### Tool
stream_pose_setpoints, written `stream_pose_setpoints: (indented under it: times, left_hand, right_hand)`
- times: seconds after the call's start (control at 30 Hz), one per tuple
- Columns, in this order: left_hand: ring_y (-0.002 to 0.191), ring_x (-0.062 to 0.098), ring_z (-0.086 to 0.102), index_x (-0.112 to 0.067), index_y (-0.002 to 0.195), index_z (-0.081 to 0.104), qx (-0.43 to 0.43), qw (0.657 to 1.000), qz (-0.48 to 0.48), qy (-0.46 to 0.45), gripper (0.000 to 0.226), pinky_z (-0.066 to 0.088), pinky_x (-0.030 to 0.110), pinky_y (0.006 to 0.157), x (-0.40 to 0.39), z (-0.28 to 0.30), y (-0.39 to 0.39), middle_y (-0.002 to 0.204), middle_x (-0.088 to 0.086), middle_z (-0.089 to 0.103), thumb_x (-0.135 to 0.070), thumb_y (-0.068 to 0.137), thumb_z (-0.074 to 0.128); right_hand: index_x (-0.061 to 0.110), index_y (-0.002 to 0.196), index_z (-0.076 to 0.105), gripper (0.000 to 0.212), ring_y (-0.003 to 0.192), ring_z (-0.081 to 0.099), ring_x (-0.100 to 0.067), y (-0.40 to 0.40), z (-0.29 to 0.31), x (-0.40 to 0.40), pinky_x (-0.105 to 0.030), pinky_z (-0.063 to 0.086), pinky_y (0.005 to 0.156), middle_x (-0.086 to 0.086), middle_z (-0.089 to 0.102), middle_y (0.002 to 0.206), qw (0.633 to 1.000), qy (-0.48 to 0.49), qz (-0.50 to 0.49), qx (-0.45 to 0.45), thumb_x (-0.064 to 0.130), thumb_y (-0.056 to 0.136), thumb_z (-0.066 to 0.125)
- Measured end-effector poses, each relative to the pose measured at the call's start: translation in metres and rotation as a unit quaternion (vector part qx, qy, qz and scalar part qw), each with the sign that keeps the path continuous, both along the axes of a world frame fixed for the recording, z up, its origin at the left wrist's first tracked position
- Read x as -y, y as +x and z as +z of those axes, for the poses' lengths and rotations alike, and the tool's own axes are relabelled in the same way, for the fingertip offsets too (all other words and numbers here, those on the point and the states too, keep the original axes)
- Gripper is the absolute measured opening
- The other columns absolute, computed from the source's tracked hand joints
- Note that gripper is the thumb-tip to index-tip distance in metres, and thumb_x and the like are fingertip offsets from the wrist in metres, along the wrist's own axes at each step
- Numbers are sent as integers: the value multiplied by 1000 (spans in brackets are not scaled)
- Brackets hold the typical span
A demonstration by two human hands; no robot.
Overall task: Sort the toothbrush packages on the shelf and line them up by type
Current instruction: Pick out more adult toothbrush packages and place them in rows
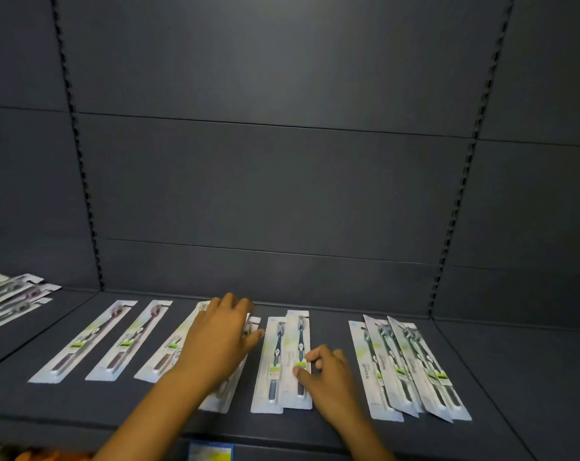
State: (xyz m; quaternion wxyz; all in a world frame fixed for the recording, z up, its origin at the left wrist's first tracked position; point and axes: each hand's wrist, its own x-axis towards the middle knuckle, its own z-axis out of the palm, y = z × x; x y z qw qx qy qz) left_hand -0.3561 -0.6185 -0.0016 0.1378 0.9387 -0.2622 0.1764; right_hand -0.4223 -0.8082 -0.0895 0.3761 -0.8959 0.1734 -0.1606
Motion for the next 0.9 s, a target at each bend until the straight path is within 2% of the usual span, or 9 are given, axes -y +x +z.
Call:
stream_pose_setpoints:
  times: [0.13,0.23,0.33,0.47,0.67,0.9]
  left_hand:
    - [127,18,46,-31,136,44,-11,1000,13,-9,51,44,30,99,-5,-2,-10,141,-5,46,-58,93,46]
    - [122,18,48,-31,133,47,-22,1000,22,0,48,47,32,95,-21,-2,-11,137,-5,47,-57,92,50]
    - [115,20,51,-29,130,49,-27,999,29,6,47,49,34,88,-46,0,-10,132,-3,50,-54,91,53]
    - [118,19,51,-30,131,49,-34,998,55,6,48,49,32,86,-86,7,-12,132,-5,49,-54,90,55]
    - [122,20,48,-29,134,46,-33,995,92,13,49,48,34,88,-176,23,-19,133,-3,48,-53,91,54]
    - [116,22,52,-28,129,49,-38,986,161,15,49,51,39,88,-331,38,-19,131,-1,50,-54,88,58]
  right_hand:
    - [31,104,49,23,107,52,-12,2,2,6,-20,44,89,7,43,106,997,-65,35,-1,46,90,60]
    - [28,115,51,32,113,50,-15,6,14,7,-23,43,90,5,47,115,992,-110,56,18,49,91,58]
    - [26,122,49,38,119,48,-16,11,37,-4,-27,44,95,4,47,126,984,-138,110,20,44,91,61]
    - [25,124,46,42,122,46,-18,18,67,-32,-32,43,99,2,47,129,961,-203,189,-2,43,89,62]
    - [23,128,45,52,121,48,-21,33,105,-120,-36,44,96,0,47,130,927,-270,260,-18,46,86,65]
    - [19,129,43,56,119,47,-25,62,129,-262,-38,45,93,-5,46,132,891,-314,326,-19,48,86,66]
